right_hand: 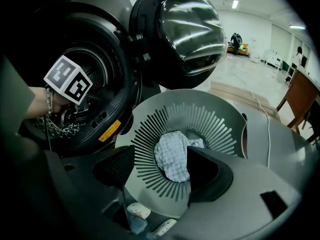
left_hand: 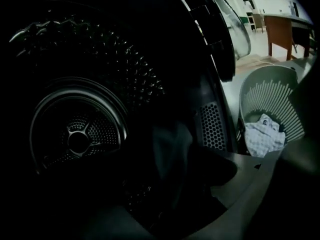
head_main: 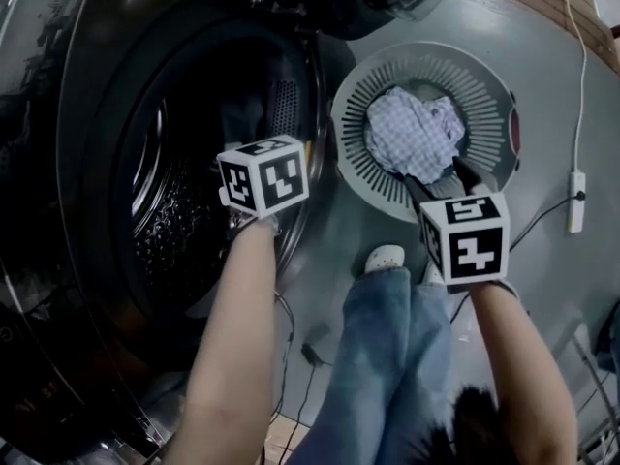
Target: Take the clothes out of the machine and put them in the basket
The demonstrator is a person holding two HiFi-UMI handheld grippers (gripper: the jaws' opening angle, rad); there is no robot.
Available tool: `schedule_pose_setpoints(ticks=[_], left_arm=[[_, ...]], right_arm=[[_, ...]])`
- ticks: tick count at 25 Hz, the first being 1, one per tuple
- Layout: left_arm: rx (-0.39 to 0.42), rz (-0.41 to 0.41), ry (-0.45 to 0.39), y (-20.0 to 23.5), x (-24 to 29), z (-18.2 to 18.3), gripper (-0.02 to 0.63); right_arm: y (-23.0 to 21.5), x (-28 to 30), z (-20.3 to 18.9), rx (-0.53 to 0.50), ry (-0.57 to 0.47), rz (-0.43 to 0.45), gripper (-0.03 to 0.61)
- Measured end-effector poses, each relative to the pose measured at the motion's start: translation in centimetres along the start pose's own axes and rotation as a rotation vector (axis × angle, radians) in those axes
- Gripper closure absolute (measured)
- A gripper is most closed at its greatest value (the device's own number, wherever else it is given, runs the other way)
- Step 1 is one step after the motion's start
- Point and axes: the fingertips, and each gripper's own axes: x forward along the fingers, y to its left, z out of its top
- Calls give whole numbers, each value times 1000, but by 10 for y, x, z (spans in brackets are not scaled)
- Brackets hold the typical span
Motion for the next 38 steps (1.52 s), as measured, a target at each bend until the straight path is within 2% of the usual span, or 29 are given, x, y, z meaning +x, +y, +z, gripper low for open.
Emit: schedule_pose_setpoints(ticks=[5,10,13,14,15,16,18,20,24,26,33,38], left_arm=[[59,38,32,11,25,-3,179],[69,36,127,14,55,-23,179],[139,47,141,13,75,-25,187],[162,35,143,10,80,-24,230],[175,18,144,6,83,-22,320],[173,3,142,2,83,-20,480],[136,-9,130,-4,74,-14,515],[101,-14,110,-9,57,-9,522],[99,-60,67,-26,27,-1,525],[74,-90,57,-32,11,-1,526],[26,-218,33,-52,-58,9,529],[2,-332,-16,-75,-101,31,531]], right_arm=[[27,29,21,-68,36,28,265],[54,47,32,-98,44,81,265],[60,52,36,-116,32,101,265],[59,53,35,-118,31,101,265],[58,54,35,-116,31,97,264],[55,53,35,-112,30,91,265],[47,49,33,-104,30,82,265],[40,43,30,-103,30,80,265],[28,27,26,-100,30,57,265],[24,17,24,-90,29,45,265],[22,-31,18,-75,43,35,267],[7,-60,10,-35,47,-1,268]])
